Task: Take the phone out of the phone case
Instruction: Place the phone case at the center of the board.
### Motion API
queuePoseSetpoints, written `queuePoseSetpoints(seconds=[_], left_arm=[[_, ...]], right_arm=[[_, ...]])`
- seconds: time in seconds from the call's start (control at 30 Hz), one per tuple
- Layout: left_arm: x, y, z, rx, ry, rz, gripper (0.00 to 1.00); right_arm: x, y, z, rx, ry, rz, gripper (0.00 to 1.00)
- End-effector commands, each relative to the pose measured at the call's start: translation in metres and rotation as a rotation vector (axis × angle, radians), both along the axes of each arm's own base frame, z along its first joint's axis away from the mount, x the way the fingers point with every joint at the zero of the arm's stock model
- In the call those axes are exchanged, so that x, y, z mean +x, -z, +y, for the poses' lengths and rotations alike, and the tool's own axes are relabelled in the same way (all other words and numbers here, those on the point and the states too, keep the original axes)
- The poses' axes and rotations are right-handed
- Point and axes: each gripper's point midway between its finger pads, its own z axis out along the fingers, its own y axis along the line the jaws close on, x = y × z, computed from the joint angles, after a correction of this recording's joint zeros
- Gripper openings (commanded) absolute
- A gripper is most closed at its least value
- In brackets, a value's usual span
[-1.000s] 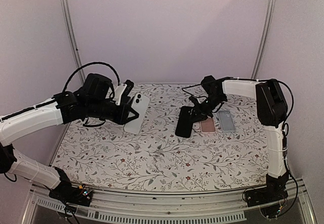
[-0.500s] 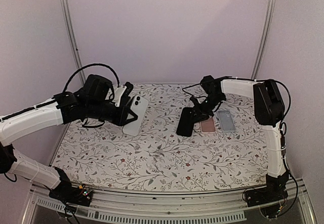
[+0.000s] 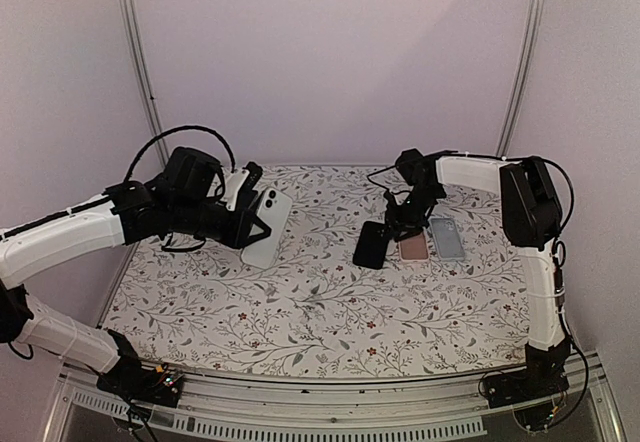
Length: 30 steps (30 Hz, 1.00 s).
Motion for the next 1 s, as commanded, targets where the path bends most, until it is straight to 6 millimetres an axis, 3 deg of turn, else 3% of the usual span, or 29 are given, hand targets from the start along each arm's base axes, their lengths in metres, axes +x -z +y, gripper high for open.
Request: queuePoseSetpoints(seconds=[0.0,0.4,0.6,0.77,0.97], left_arm=[[0.004,-0.020,0.001,-0.044,0.013,-0.056,0.00],[0.006,-0.026,0.009,-0.047,-0.009,-0.069,0.00],[0.010,-0.029,0.012,-0.048,-0.024,-0.073,0.00],[0.017,-0.031,0.017,-0.057,-0.052,-0.078,0.00],[0.024,-0.034,0.022,-0.091,-0.058,-0.072,0.00]], right_arm=[[0.017,-0.018,-0.006,-0.035,0.045,-0.074,0.39],[0.027,-0.046,0.003,-0.034,0.086,-0.157,0.51],[0.033,-0.077,0.008,0.003,0.124,-0.223,0.54],[0.037,-0.112,0.026,0.080,0.134,-0.290,0.61],[0.028,-0.150,0.066,0.213,0.088,-0.360,0.77]])
